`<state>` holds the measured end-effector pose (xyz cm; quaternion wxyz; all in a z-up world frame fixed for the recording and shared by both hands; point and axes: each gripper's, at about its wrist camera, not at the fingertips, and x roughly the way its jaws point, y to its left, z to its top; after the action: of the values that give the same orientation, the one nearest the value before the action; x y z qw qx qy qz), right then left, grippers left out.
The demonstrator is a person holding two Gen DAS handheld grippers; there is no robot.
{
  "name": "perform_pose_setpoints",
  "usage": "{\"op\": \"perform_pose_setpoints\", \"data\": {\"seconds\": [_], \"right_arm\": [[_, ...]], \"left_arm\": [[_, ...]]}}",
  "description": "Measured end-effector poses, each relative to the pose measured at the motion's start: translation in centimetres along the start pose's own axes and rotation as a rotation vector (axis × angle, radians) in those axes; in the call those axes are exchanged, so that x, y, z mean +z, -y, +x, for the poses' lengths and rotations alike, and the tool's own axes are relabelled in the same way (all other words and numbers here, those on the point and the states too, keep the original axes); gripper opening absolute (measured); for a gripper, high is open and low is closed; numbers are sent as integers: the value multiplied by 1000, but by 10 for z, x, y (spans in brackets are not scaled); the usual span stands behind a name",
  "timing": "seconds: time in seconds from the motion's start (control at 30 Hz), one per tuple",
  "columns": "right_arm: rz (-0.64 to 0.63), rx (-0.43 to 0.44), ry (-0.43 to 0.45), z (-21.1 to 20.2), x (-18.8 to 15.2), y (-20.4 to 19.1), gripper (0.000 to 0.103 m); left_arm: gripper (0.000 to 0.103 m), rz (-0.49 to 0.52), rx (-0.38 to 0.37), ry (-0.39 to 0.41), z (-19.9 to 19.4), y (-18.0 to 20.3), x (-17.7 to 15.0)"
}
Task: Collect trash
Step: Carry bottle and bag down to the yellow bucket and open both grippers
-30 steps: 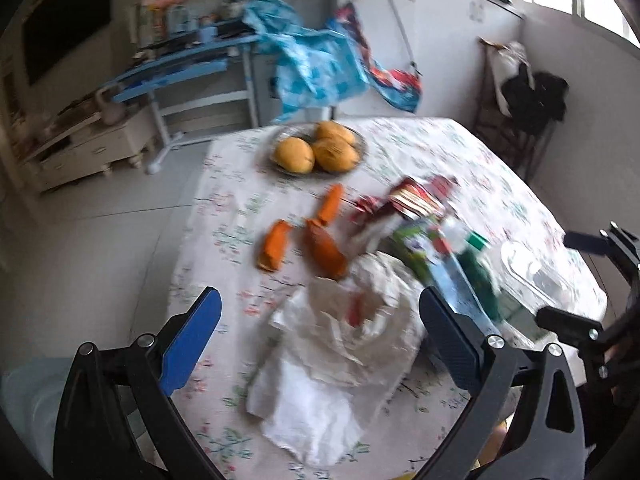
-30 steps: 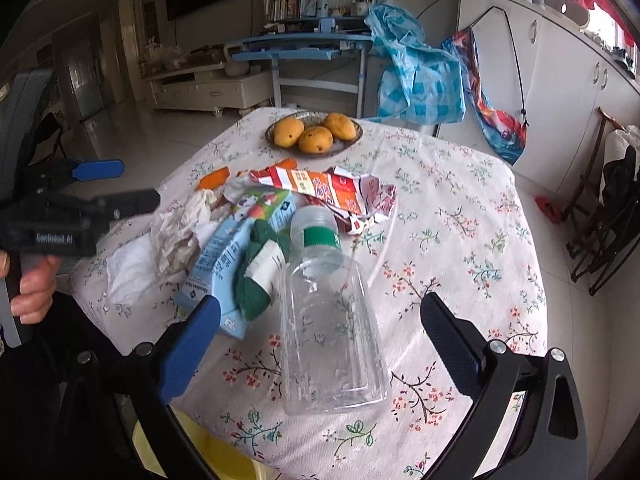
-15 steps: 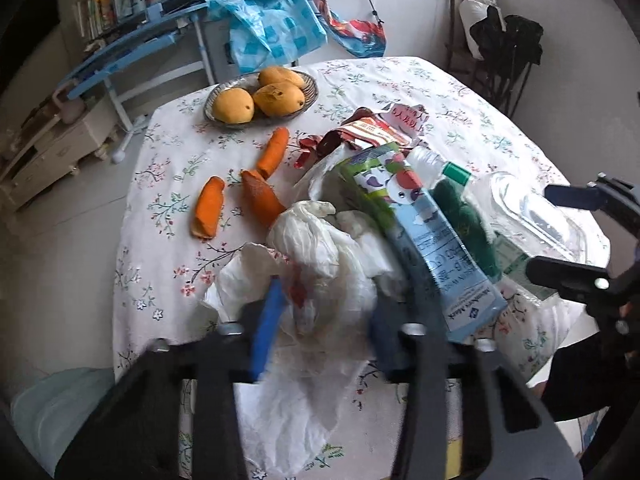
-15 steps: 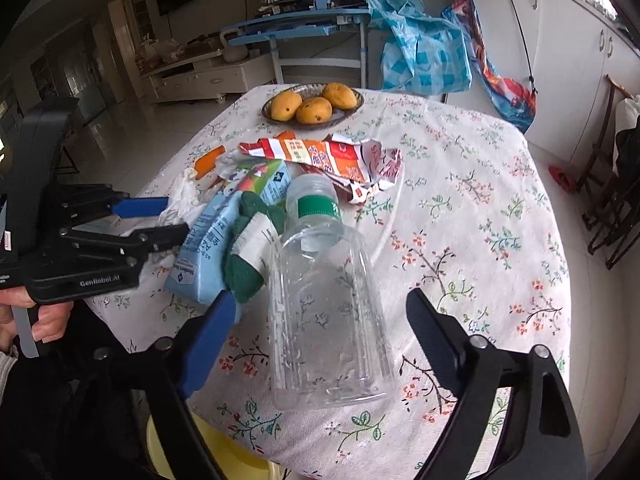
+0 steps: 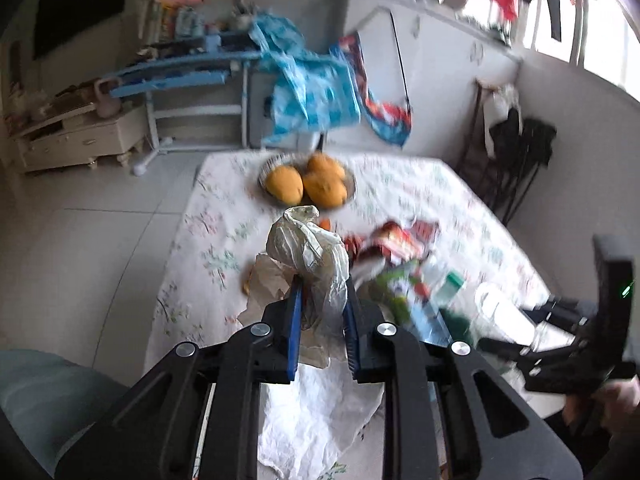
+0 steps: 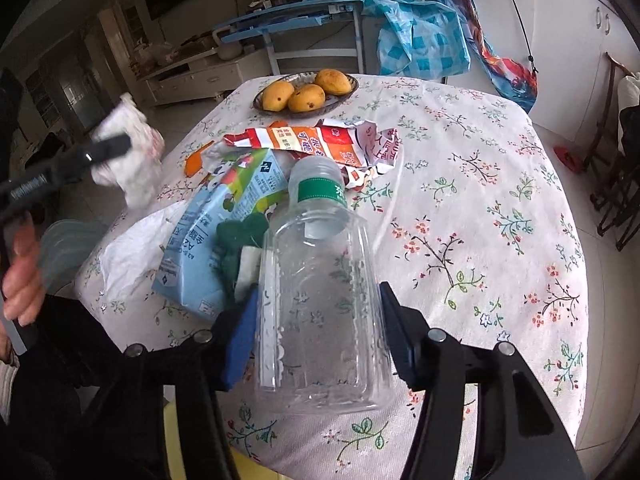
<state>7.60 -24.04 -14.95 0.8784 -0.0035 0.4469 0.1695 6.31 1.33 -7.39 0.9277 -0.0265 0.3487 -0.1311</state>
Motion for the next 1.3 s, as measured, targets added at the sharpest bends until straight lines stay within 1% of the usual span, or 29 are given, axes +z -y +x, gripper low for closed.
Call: {"op": "perform_pose_setpoints", "data": {"seconds": [0.1, 0.17, 0.27, 0.33, 0.47, 0.63, 0.73, 0.83, 0.9, 0.97, 1.0, 1.1, 1.17, 1.3], "right_arm": [[4, -23, -26, 9, -2, 2, 57], [7, -26, -24, 13, -2, 3, 57], [8, -32, 6, 8, -1, 3, 55], [27, -23, 42, 0, 1, 6, 54], [102, 40, 97, -15, 5, 15, 54], [207, 177, 169, -43, 10, 25, 54], [203, 246, 204, -62, 13, 17, 54], [153, 319, 224, -80, 8, -5, 54], [123, 366, 212, -86, -2, -19, 54], [83, 402, 175, -88, -17, -38, 54], [56, 419, 141, -87, -28, -51, 54], [-11, 428, 64, -87, -51, -76, 54], [-58, 443, -6, -82, -68, -93, 54], [-141, 434, -123, -66, -95, -116, 55]], "left_arm": [[18, -30, -12, 37, -8, -4, 3], [18, -34, -21, 48, -11, -4, 4], [18, -27, -34, 71, -17, 0, 5], [18, -18, -46, 94, -23, 2, 5], [18, -5, -65, 121, -31, 7, 6], [18, 24, -70, 151, -47, 14, 5], [18, 27, -71, 165, -60, 17, 6], [18, 1, -69, 176, -73, 14, 2], [18, -14, -61, 182, -83, 13, -2], [18, -20, -60, 182, -90, 13, -5], [18, -19, -58, 180, -96, 13, -7], [18, -19, -54, 177, -106, 13, -12], [18, -11, -50, 173, -114, 15, -17], [18, 14, -58, 157, -125, 24, -24]]}}
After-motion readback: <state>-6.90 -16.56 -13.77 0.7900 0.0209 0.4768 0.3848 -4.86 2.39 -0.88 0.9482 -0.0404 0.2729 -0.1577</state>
